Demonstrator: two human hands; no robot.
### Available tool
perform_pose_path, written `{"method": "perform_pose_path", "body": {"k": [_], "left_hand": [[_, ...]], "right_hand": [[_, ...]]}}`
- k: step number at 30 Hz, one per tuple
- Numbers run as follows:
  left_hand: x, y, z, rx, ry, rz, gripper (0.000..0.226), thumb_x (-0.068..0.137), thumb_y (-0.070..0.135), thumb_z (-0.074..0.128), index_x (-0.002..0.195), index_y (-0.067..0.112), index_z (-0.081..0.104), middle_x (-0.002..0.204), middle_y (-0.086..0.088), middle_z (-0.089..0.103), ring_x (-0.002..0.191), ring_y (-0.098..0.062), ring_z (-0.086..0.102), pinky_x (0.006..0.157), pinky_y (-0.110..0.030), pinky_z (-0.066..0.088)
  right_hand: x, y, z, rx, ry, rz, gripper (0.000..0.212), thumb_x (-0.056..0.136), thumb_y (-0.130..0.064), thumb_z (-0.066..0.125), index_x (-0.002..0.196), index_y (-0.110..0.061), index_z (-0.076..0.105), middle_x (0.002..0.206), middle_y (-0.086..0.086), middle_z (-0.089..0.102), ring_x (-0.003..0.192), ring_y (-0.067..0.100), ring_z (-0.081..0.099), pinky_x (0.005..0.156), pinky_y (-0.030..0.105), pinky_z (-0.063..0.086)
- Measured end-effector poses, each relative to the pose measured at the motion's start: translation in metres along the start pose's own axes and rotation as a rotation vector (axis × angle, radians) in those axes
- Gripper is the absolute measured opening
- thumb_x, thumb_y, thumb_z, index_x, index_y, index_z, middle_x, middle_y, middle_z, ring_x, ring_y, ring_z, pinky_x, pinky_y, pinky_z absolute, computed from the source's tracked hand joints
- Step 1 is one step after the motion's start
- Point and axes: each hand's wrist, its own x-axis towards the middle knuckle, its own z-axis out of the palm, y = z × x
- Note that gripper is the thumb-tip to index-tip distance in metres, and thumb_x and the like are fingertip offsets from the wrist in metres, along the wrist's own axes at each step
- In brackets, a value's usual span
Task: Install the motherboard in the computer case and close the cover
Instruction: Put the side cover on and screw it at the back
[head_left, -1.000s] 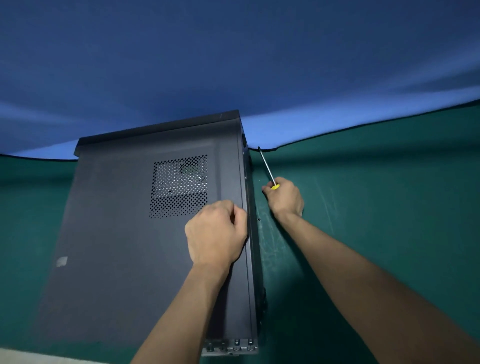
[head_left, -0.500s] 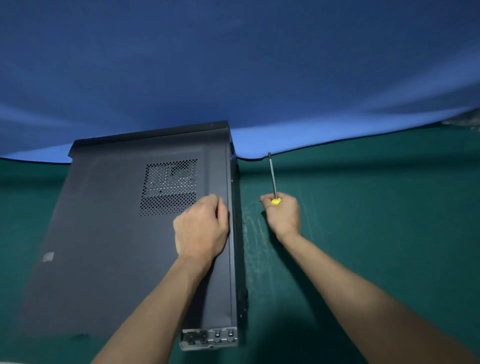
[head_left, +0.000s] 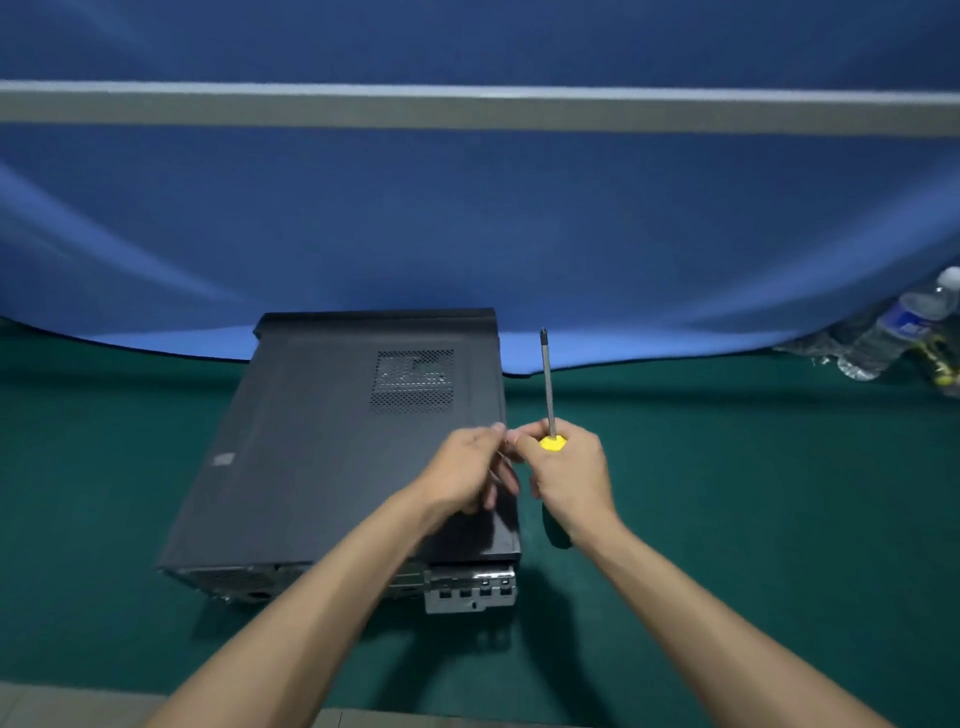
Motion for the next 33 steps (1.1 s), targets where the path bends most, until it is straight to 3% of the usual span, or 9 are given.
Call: {"method": "perform_pose_path", "body": {"k": [7,13,17,19,22,26,30,33], "left_hand": [[-0.082,-0.007,-0.024,-0.249,0.035,0.035,0.040,0.103,0.026,0.033,0.111,0.000,0.063,0.050,0.001,0.050,0.036,-0.008,0.033,0.039,-0.014,0.022],[-0.125,-0.013,-0.029,-0.583,0.071,0.040,0.034,0.098,0.028,0.048,0.072,0.009,0.057,0.048,0.001,0.045,0.033,-0.008,0.034,0.033,-0.014,0.024],[-0.140,-0.020,-0.042,-0.717,0.151,-0.007,0.024,0.093,0.022,0.057,0.074,0.007,0.060,0.048,0.000,0.054,0.035,-0.008,0.045,0.034,-0.016,0.034],[-0.143,-0.020,-0.050,-0.834,0.207,-0.044,0.023,0.092,0.019,0.057,0.075,0.005,0.060,0.050,-0.002,0.059,0.037,-0.009,0.052,0.035,-0.016,0.040],[-0.144,-0.015,-0.057,-0.960,0.261,-0.024,0.025,0.096,0.016,0.051,0.077,0.003,0.061,0.060,-0.007,0.064,0.050,-0.015,0.063,0.042,-0.020,0.050],[-0.143,0.001,-0.061,-1.038,0.302,0.056,0.027,0.099,0.016,0.044,0.084,0.000,0.060,0.082,-0.015,0.068,0.078,-0.025,0.066,0.063,-0.032,0.052],[-0.141,0.024,-0.063,-1.191,0.256,0.091,0.029,0.102,0.017,0.038,0.088,0.001,0.057,0.088,-0.017,0.068,0.083,-0.027,0.065,0.070,-0.035,0.050],[-0.139,0.033,-0.058,-1.249,0.237,0.100,0.028,0.102,0.016,0.038,0.087,0.002,0.057,0.082,-0.016,0.071,0.082,-0.028,0.067,0.067,-0.038,0.050]], "right_hand": [[-0.074,-0.029,0.024,-0.020,-0.036,-0.049,0.020,0.085,-0.021,0.069,0.067,-0.015,0.061,0.044,-0.006,0.055,0.039,0.010,0.043,0.043,0.021,0.035],[-0.116,-0.039,0.037,0.038,0.002,-0.010,0.028,0.082,-0.029,0.071,0.074,-0.013,0.049,0.054,-0.001,0.052,0.050,0.018,0.045,0.054,0.031,0.041],[-0.130,-0.044,0.033,-0.068,-0.115,0.078,0.014,0.087,-0.007,0.055,0.077,-0.014,0.048,0.065,0.001,0.052,0.057,0.016,0.049,0.054,0.026,0.038],[-0.135,-0.048,0.029,-0.055,-0.170,0.080,0.014,0.092,-0.003,0.050,0.082,-0.013,0.052,0.070,0.001,0.060,0.059,0.015,0.057,0.058,0.026,0.043],[-0.141,-0.048,0.022,-0.189,-0.207,-0.135,0.008,0.099,-0.018,0.048,0.095,-0.016,0.054,0.077,-0.001,0.064,0.060,0.011,0.062,0.061,0.023,0.049],[-0.136,-0.060,0.010,-0.721,-0.313,-0.491,0.017,0.099,-0.044,0.039,0.115,-0.040,0.044,0.076,-0.018,0.052,0.075,0.012,0.053,0.071,0.031,0.044],[-0.127,-0.073,-0.004,-0.880,-0.357,-0.571,0.026,0.099,-0.051,0.035,0.122,-0.039,0.034,0.080,-0.016,0.051,0.080,0.016,0.051,0.076,0.035,0.043],[-0.122,-0.072,-0.019,-0.895,-0.369,-0.523,0.024,0.098,-0.049,0.039,0.104,-0.026,0.039,0.084,-0.008,0.053,0.082,0.023,0.052,0.073,0.035,0.042]]}}
